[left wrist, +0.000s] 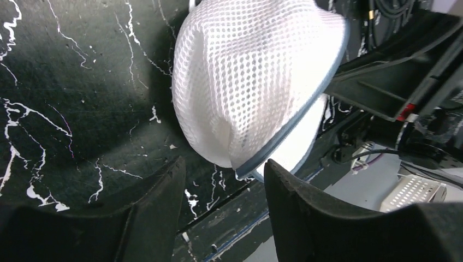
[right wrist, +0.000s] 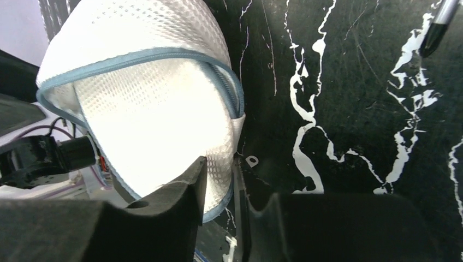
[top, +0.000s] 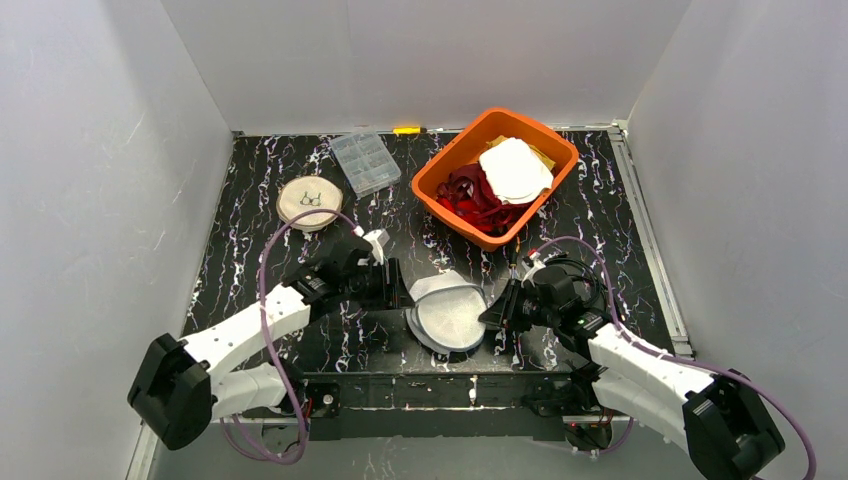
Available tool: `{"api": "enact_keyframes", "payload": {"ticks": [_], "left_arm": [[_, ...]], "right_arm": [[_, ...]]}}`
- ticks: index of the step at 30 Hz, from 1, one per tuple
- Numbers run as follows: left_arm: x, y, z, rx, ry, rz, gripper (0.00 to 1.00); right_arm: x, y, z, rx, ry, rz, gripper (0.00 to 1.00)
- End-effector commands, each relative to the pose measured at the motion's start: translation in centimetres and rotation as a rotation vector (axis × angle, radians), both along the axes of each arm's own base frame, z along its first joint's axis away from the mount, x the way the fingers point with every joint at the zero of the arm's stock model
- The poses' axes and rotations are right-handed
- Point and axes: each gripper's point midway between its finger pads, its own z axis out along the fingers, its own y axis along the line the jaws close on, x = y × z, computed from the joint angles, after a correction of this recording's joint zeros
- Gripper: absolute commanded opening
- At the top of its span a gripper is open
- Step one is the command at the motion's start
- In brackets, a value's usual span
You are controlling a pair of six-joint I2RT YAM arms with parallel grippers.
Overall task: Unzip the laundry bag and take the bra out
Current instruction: Close the laundry bag at the center of the board, then adjust the laundry bag at the center of the board.
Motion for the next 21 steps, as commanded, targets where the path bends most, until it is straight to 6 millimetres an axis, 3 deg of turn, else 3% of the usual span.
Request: {"api": "enact_keyframes", "payload": {"ticks": [1, 5, 8, 12, 16, 21], "left_arm": [[-0.2, 0.6, 2.4, 0.01, -0.044, -0.012, 0.53], [-0.5, -0.3, 4.7, -0.054, -0.072, -0.032, 0.53], [-1.6, -2.2, 6.6, -0.078, -0.12, -0.102, 0.53], [-2.5, -4.4, 7.6, -0.043, -0.172, -0.164, 0.53], [-2.2, -4.6, 5.1, 0.066, -0.162, -0.185, 0.5], [-0.6, -2.7, 0.4, 0.284, -0.147, -0.152, 0.46]], "right_arm": [[0.8, 0.2, 1.8, -0.002, -0.074, 0.021, 0.37], [0.6, 0.1, 2.3, -0.02, -0.077, 0.043, 0.45], [0.6, 0.2, 2.6, -0.021, -0.084, 0.052, 0.46], [0.6, 0.3, 2.4, -0.023, -0.078, 0.056, 0.47], [0.7, 0.4, 2.7, -0.015, -0.084, 0.056, 0.47], [0.9, 0.4, 3.2, -0.018, -0.095, 0.06, 0.48]]}}
